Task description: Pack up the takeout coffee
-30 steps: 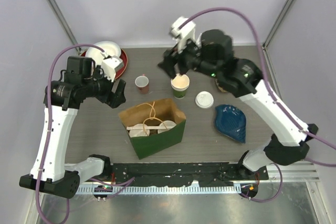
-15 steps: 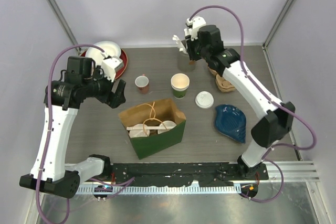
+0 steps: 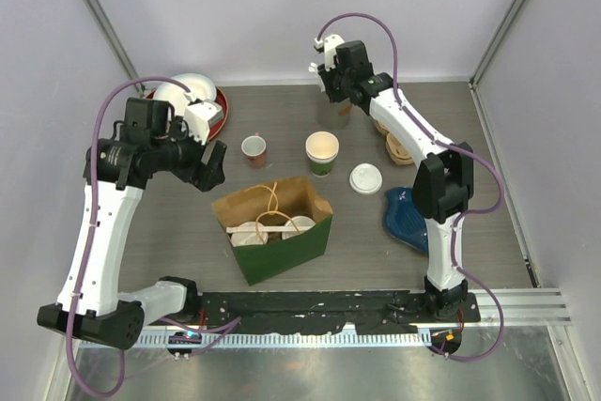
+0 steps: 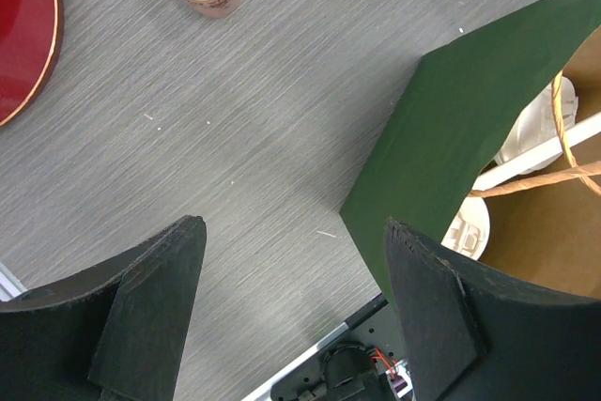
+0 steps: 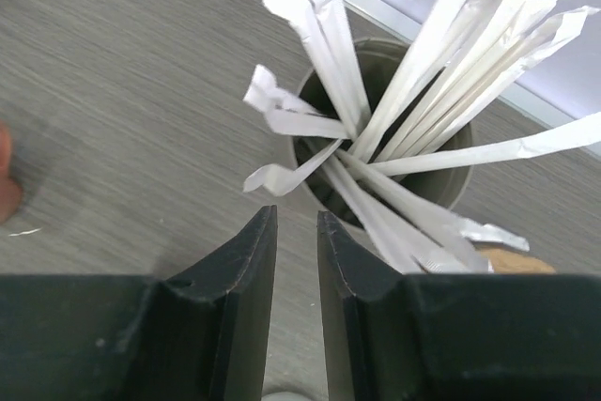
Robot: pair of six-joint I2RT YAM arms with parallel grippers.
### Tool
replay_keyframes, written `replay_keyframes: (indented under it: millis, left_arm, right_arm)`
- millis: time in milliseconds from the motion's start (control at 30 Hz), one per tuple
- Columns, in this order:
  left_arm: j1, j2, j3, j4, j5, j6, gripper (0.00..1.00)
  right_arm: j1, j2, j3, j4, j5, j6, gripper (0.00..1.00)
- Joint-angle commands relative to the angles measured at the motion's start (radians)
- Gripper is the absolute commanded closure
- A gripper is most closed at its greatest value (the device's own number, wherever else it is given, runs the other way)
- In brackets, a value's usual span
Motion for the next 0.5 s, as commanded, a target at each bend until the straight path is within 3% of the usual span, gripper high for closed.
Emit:
replay_keyframes:
  millis: [0, 200, 467]
  left_arm:
    - [0.006, 0.013, 0.038, 0.011, -0.008, 0.019, 0.2]
    - [0.006, 0.03, 0.049, 0.008, -0.002, 0.019, 0.2]
    - [0.006, 0.034, 0.049, 0.005, 0.001, 0.022, 0.2]
  right_arm:
    - [0.002, 0.02, 0.086, 0.018, 0.021, -0.034, 0.69]
    - [-0.004, 0.078, 0.139, 0.024, 0.011, -0.046, 0.6]
    - [-0.009, 0.138, 0.198, 0.008, -0.015, -0.046, 0.6]
